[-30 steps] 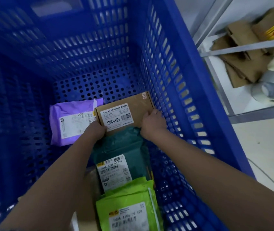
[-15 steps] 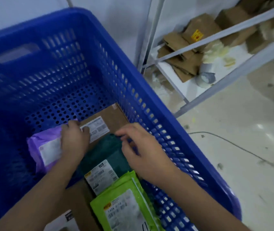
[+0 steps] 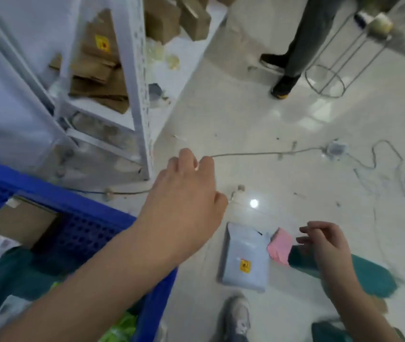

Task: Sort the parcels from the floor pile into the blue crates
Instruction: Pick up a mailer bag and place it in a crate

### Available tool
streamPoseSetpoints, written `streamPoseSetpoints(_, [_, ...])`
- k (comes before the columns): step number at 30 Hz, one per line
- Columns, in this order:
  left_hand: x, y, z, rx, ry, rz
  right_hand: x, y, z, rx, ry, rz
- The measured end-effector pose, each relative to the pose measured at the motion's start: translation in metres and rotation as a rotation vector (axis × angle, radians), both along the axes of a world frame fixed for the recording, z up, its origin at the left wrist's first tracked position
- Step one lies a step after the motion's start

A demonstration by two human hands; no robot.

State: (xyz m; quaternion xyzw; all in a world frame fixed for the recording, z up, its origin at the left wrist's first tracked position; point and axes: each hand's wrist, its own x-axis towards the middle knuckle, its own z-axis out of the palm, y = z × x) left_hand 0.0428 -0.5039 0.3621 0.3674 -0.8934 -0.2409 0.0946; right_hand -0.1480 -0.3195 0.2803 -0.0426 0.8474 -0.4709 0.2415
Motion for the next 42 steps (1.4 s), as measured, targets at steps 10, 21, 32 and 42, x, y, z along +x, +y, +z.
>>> streamPoseSetpoints(10, [-0.187,0.058,-0.101,0.167,-0.744,-0.357,-0.071,0.158,-0.11,0.394,-0.651,-0.209])
streamPoseSetpoints(21, [-0.188,0.161,-0.291,0.843,-0.804,0.017,-0.114,0.221,-0.21,0.571,-0.601,0.236])
streamPoseSetpoints(32, [-0.176,0.254,-0.463,0.905,-0.779,0.221,-0.104,0.237,-0.338,0.613,-0.56,0.426])
streamPoseSetpoints(42, [-0.173,0.238,-0.578,0.976,-0.476,0.467,-0.113,0.212,-0.448,0.585,-0.576,0.35])
